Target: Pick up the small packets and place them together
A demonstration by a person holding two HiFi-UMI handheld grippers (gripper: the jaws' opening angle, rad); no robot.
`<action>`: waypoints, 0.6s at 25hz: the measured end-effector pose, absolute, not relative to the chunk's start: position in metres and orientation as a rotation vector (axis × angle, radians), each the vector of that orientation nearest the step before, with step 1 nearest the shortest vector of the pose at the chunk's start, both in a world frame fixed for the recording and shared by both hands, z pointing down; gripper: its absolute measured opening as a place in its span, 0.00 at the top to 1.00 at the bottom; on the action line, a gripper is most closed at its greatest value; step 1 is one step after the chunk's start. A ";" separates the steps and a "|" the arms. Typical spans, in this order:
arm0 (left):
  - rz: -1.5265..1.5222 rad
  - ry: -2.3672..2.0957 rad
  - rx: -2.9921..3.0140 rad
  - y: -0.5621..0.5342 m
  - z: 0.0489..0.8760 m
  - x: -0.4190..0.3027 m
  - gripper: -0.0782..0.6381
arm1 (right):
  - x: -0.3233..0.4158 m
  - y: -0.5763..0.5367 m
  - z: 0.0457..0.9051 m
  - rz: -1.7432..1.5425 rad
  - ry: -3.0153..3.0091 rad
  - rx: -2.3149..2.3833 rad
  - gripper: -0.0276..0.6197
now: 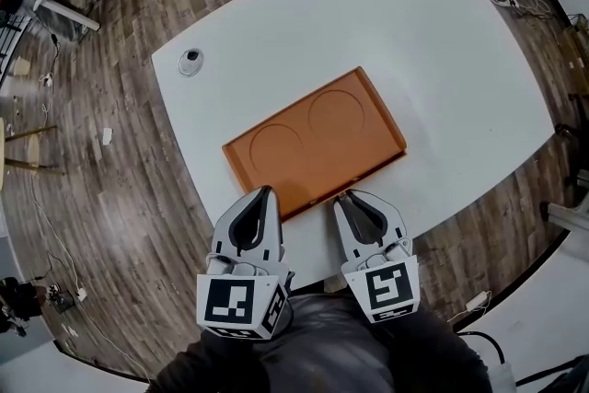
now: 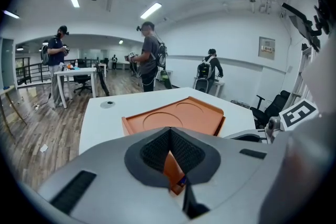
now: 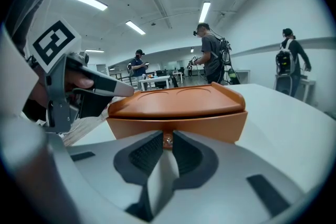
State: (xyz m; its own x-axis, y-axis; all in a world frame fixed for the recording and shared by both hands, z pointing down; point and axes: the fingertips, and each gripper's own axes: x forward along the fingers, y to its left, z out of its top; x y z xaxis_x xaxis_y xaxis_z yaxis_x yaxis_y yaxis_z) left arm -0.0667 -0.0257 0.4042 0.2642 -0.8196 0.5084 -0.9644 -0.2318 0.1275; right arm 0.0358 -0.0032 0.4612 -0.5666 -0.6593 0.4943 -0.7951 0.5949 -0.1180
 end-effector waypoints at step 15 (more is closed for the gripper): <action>0.516 -1.556 2.190 -0.013 0.407 -0.045 0.90 | 0.056 0.032 0.459 0.459 -2.428 1.213 0.86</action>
State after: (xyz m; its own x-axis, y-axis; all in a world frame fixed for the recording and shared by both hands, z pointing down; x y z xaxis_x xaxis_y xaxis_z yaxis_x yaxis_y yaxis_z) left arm -0.0451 -0.0133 0.4074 0.3108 -0.7992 0.5145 -0.9482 -0.2980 0.1100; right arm 0.0563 0.0319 0.4594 -0.5516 -0.6852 0.4757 -0.8116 0.5726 -0.1163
